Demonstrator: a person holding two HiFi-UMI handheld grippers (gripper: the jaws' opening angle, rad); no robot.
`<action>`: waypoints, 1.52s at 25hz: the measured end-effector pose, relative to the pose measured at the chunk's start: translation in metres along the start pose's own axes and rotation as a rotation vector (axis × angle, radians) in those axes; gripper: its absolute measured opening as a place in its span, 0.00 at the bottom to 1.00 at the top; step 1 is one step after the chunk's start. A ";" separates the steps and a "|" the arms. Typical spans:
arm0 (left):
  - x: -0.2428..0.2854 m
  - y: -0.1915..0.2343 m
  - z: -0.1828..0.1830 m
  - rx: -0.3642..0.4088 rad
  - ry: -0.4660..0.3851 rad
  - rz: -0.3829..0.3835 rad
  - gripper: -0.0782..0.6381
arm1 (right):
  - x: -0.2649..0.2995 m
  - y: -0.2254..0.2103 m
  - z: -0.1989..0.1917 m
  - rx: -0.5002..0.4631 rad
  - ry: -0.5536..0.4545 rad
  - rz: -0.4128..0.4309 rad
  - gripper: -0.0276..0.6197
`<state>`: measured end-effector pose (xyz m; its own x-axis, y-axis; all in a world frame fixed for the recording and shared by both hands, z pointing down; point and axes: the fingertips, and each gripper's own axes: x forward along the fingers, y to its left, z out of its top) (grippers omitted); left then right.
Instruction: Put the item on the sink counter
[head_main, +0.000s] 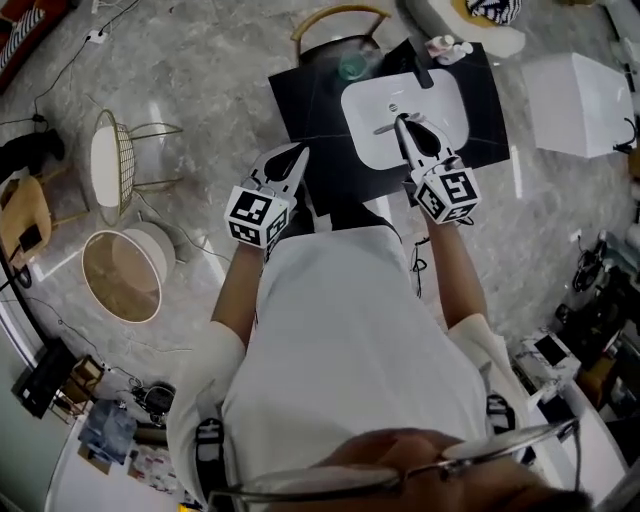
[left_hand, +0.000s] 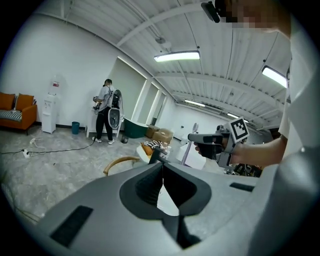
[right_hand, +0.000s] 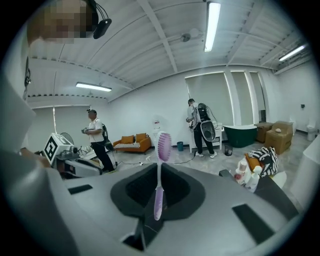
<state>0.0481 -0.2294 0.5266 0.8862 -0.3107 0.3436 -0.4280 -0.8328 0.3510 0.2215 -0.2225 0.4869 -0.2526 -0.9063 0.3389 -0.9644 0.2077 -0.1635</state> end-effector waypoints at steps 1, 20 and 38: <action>0.004 0.000 -0.002 -0.010 0.000 0.017 0.12 | 0.008 -0.006 -0.001 -0.009 0.007 0.014 0.09; 0.055 0.013 -0.031 -0.162 0.042 0.221 0.12 | 0.170 -0.101 -0.046 -0.153 0.070 0.117 0.09; 0.067 0.011 -0.057 -0.233 0.063 0.300 0.12 | 0.229 -0.114 -0.135 -0.221 0.223 0.122 0.09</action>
<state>0.0930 -0.2329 0.6030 0.7061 -0.4895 0.5117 -0.7018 -0.5805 0.4130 0.2631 -0.4040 0.7077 -0.3546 -0.7720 0.5276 -0.9135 0.4065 -0.0191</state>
